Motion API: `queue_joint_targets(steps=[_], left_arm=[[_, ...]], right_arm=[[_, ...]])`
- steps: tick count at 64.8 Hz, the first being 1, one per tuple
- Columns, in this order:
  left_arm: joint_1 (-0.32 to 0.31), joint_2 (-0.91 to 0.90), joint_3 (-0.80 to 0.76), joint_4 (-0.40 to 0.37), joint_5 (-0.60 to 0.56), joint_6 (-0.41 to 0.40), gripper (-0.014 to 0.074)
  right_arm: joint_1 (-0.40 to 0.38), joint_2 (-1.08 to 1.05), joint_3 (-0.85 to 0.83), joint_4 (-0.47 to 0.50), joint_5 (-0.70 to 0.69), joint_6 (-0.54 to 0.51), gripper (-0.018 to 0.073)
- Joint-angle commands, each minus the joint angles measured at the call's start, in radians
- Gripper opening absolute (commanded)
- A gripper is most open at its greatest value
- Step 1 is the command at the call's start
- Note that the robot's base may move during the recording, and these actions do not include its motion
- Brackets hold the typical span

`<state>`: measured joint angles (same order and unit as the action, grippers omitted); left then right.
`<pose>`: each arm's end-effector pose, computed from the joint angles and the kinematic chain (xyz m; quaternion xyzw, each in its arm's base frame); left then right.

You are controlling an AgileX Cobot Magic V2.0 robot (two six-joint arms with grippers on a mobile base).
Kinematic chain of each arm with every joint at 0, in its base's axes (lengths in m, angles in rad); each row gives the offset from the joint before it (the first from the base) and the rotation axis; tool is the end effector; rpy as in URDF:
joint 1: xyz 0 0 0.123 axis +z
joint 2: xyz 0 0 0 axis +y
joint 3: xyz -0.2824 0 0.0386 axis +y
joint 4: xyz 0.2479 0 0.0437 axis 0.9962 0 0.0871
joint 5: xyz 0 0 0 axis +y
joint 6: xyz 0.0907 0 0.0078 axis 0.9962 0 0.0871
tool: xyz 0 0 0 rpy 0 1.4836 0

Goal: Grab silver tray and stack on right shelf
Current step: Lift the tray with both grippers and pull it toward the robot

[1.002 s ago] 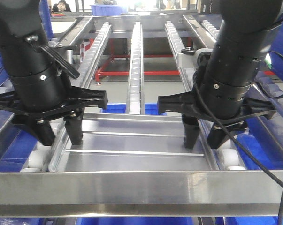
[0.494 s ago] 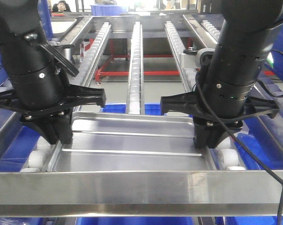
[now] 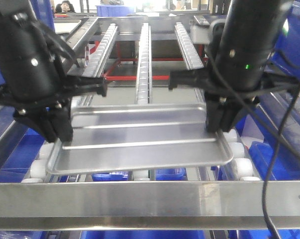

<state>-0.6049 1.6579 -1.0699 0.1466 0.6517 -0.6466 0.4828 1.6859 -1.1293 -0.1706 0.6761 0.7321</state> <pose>0.2766 -0.1814 0.2171 0.0274 0.9764 -0.0763 0.2004 0.3076 0.1503 0.2230 0.0678 0.9730 0.0657 0.2104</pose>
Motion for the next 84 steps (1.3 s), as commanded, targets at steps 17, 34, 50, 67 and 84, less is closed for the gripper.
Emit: queue_joint_targets(steps=[17,34,50,67,84], left_arm=[[-0.045,-0.209,0.008,-0.006,0.129,0.004,-0.01],[-0.145,-0.318,0.14,-0.008,0.131,-0.083,-0.0099],[-0.299,-0.401,0.272,0.061,0.15,-0.265,-0.0099],[-0.431,-0.455,0.32,0.129,0.215,-0.388,-0.01],[-0.441,-0.455,0.32,0.127,0.255,-0.388,-0.01]], right_arm=[[0.063,-0.178,0.033,0.013,0.042,0.056,0.0057],[0.183,-0.339,0.24,-0.016,0.029,0.195,0.0057],[0.35,-0.448,0.387,-0.093,0.087,0.387,0.0057],[0.54,-0.464,0.403,-0.203,0.18,0.597,0.0057],[0.568,-0.464,0.403,-0.198,0.18,0.608,0.0057]])
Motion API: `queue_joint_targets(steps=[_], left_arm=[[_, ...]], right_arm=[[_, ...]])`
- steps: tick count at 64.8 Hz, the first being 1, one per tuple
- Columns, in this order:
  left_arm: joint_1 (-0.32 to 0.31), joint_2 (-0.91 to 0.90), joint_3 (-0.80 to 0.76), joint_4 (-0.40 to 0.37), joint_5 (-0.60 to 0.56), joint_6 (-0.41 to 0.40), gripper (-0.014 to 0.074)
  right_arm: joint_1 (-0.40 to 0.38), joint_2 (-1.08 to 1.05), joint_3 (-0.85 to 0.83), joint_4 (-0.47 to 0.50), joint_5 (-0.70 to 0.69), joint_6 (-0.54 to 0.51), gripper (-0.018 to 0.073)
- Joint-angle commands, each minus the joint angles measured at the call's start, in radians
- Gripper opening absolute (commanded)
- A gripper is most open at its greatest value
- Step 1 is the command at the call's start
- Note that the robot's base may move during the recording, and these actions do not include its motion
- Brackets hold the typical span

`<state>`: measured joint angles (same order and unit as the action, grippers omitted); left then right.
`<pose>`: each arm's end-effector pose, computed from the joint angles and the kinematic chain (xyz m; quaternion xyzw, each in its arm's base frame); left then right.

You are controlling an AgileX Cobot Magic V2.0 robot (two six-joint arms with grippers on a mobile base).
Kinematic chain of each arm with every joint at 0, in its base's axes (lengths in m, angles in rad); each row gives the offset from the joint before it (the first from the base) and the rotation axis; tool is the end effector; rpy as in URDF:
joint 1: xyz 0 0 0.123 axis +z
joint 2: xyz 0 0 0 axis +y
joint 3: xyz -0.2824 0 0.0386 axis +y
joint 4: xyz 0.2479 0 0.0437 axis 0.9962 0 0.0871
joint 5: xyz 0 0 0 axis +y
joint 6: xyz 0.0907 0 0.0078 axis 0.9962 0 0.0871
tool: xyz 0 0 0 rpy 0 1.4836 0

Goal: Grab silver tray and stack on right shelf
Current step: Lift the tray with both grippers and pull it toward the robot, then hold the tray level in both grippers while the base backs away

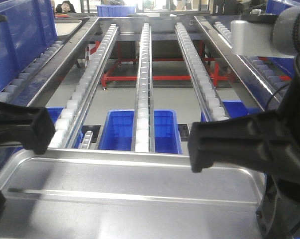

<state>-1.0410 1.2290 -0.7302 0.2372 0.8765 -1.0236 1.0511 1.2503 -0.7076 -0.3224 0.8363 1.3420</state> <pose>0.1185 -0.1698 0.2361 0.0707 0.9825 -0.0685 0.1582 0.1224 0.1708 0.2282 0.0527 0.9802 0.0792 0.1739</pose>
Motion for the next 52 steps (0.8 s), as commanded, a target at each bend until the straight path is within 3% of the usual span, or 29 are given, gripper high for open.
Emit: queue_joint_targets(steps=[1,11,23,52], left_arm=[[-0.004,-0.026,-0.02,0.036,0.032,-0.011,-0.01],[-0.046,-0.026,-0.02,0.078,0.034,-0.008,-0.01],[-0.106,-0.026,-0.02,0.076,0.034,-0.016,-0.01],[-0.102,-0.026,-0.02,-0.013,0.08,-0.019,-0.01]], right_arm=[[-0.001,-0.029,-0.019,-0.046,0.02,-0.002,0.0057],[-0.001,-0.029,-0.019,-0.046,0.019,0.018,0.0057],[-0.002,-0.029,-0.019,-0.046,0.011,0.028,0.0057],[-0.002,-0.029,-0.019,-0.051,0.003,0.028,0.0057]])
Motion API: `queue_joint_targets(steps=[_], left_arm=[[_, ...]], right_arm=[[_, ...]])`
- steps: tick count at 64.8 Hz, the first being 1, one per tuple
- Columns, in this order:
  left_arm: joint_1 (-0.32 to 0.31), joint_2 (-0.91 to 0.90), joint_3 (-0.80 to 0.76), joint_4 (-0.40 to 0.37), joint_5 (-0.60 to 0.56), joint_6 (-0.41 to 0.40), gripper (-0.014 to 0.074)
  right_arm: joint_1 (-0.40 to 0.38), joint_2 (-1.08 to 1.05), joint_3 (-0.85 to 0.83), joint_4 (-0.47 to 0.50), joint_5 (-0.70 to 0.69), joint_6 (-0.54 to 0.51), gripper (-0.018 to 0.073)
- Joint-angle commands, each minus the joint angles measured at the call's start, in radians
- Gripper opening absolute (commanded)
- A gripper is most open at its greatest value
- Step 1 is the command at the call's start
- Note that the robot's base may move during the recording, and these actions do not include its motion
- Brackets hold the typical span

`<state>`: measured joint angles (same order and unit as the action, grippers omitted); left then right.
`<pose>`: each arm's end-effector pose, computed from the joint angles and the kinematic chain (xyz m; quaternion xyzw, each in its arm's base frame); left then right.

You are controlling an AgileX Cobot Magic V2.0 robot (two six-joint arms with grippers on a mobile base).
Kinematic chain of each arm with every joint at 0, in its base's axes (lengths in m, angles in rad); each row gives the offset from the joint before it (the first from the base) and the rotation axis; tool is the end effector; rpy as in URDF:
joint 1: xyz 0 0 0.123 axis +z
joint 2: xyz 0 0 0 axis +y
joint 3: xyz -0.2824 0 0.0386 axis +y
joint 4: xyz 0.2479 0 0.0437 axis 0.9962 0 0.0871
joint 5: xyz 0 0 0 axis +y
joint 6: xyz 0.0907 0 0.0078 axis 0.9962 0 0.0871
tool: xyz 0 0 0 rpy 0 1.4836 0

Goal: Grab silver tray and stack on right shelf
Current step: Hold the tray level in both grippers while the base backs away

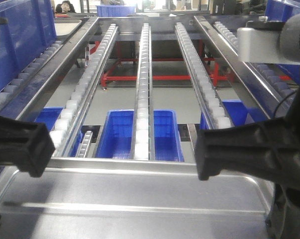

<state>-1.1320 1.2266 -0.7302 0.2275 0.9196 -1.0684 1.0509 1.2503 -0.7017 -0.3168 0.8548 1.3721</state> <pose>0.1007 -0.1762 0.2355 0.0887 0.9840 -0.0625 0.1416 0.1211 0.1684 0.2261 0.0702 0.9809 0.0712 0.1669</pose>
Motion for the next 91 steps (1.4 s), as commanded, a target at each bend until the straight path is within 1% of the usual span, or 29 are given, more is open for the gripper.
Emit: queue_joint_targets(steps=[1,7,91], left_arm=[[-0.011,-0.024,-0.02,-0.003,0.037,0.026,-0.01],[-0.011,-0.024,-0.02,-0.003,0.037,0.026,-0.01],[-0.011,-0.024,-0.02,-0.003,0.053,0.026,-0.01]], right_arm=[[-0.002,-0.029,-0.025,-0.058,-0.015,-0.003,0.0057],[-0.002,-0.029,-0.025,-0.072,-0.015,-0.003,0.0057],[-0.002,-0.029,-0.025,-0.073,-0.024,-0.003,0.0057]])
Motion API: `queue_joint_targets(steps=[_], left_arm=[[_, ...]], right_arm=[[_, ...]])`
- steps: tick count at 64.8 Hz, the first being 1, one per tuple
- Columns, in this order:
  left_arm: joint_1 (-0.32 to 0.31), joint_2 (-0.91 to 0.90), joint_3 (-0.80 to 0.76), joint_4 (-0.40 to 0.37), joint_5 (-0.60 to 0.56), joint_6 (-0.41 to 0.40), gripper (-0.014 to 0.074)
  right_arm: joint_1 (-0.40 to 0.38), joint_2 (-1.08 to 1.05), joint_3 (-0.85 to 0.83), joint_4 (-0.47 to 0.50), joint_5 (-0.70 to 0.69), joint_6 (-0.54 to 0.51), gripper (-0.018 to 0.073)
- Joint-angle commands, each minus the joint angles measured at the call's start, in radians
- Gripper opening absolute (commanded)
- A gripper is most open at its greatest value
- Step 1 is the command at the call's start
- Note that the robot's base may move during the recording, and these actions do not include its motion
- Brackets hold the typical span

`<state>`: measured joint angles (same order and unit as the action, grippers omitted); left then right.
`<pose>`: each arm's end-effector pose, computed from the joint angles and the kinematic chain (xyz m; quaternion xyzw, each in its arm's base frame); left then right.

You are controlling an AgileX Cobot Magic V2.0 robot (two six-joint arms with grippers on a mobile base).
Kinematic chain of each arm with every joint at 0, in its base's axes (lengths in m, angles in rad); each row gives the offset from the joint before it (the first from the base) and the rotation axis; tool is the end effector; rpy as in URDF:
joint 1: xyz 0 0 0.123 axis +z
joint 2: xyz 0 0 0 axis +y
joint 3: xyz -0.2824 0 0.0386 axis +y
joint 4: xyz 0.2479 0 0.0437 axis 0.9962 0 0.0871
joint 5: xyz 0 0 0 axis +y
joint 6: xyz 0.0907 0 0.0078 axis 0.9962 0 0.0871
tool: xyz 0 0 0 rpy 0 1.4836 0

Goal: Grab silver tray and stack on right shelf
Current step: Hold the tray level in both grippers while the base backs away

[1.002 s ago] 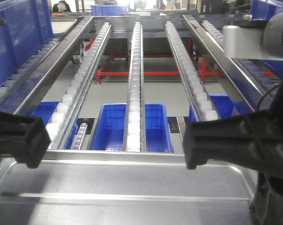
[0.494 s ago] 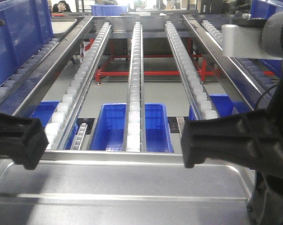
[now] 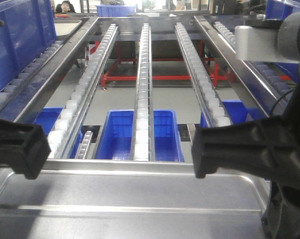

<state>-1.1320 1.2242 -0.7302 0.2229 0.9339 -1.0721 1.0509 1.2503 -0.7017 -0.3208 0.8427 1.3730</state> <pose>0.0999 -0.1748 0.2357 0.0850 0.9851 -0.0582 0.1376 0.1216 0.1693 0.2264 0.0686 0.9801 0.0764 0.1700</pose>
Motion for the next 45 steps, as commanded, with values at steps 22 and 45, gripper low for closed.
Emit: queue_joint_targets(steps=[22,45], left_arm=[[-0.011,-0.021,-0.02,0.002,0.039,0.03,-0.01],[-0.011,-0.021,-0.02,0.002,0.039,0.03,-0.01]], right_arm=[[-0.002,-0.029,-0.025,-0.069,-0.012,-0.004,0.0057],[-0.002,-0.029,-0.025,-0.069,-0.01,-0.004,0.0057]])
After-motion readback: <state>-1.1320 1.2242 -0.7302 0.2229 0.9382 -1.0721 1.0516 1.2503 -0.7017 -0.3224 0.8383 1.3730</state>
